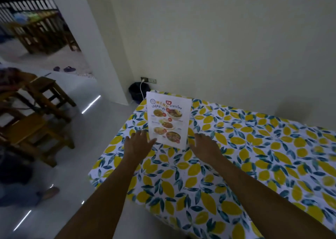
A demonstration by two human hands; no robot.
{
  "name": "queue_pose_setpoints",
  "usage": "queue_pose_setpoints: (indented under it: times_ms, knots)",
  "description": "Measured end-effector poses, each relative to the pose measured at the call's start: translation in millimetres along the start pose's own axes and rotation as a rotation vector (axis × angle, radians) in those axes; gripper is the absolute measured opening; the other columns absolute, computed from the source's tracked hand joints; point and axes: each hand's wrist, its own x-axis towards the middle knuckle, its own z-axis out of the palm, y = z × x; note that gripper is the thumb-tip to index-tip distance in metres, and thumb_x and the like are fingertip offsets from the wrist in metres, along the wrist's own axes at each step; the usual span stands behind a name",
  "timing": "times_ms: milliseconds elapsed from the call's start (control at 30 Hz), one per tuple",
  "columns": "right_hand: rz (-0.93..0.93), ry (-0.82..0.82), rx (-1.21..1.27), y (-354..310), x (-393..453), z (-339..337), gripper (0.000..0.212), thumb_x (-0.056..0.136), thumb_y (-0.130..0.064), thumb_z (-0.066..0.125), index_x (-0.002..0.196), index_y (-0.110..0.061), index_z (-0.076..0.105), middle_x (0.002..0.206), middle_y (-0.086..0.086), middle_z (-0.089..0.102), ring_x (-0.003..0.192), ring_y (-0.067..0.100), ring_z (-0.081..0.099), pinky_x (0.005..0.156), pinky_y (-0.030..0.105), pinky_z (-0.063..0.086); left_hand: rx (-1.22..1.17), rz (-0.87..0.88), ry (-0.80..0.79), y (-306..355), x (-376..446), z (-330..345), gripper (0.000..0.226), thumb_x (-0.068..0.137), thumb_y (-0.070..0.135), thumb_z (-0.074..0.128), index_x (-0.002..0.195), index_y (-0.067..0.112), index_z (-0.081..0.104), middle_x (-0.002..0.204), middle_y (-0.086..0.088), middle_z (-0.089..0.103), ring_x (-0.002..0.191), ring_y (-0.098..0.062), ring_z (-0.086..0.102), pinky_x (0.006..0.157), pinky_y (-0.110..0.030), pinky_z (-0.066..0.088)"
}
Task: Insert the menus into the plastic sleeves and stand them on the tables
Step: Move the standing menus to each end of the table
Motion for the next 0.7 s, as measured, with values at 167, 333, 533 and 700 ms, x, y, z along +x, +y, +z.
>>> queue_pose_setpoints:
  times_ms: [167, 333, 533, 700]
  knots:
    - [0.05, 0.052, 0.115, -1, 48, 16, 0.059, 0.097, -0.049, 0.042, 0.138, -0.006, 0.04, 0.133, 0.018, 0.056, 0.118, 0.037, 0.054, 0.094, 0.046, 0.048, -0.098, -0.047, -0.004, -9, 52, 6, 0.07, 0.09, 0.069, 0.037, 0.13, 0.012, 0.044, 0.128, -0.013, 0.059, 0.116, -0.033, 0.057, 0.097, -0.051, 0.042]
    - [0.095, 0.084, 0.23, 5, 79, 34, 0.048, 0.096, -0.048, 0.043, 0.126, -0.01, 0.051, 0.115, 0.013, 0.066, 0.103, 0.035, 0.062, 0.085, 0.046, 0.053, -0.247, -0.099, -0.054, -3, 91, 29, 0.079, 0.087, 0.067, 0.048, 0.136, 0.006, 0.037, 0.127, -0.019, 0.061, 0.114, -0.037, 0.059, 0.093, -0.051, 0.048]
    - [-0.026, 0.187, 0.28, 10, 90, 43, 0.031, 0.1, -0.038, 0.04, 0.097, -0.011, 0.055, 0.072, 0.009, 0.063, 0.061, 0.029, 0.059, 0.054, 0.04, 0.051, -0.478, -0.146, -0.053, -2, 115, 41, 0.052, 0.09, 0.042, 0.062, 0.128, 0.012, 0.044, 0.121, -0.014, 0.066, 0.107, -0.035, 0.063, 0.085, -0.05, 0.052]
    - [-0.045, 0.219, 0.344, 14, 96, 40, 0.029, 0.1, -0.033, 0.043, 0.101, -0.009, 0.057, 0.071, 0.009, 0.063, 0.058, 0.025, 0.056, 0.052, 0.039, 0.047, -0.488, -0.114, -0.003, -11, 124, 37, 0.03, 0.091, 0.04, 0.061, 0.113, 0.019, 0.057, 0.101, -0.006, 0.071, 0.092, -0.03, 0.067, 0.074, -0.043, 0.054]
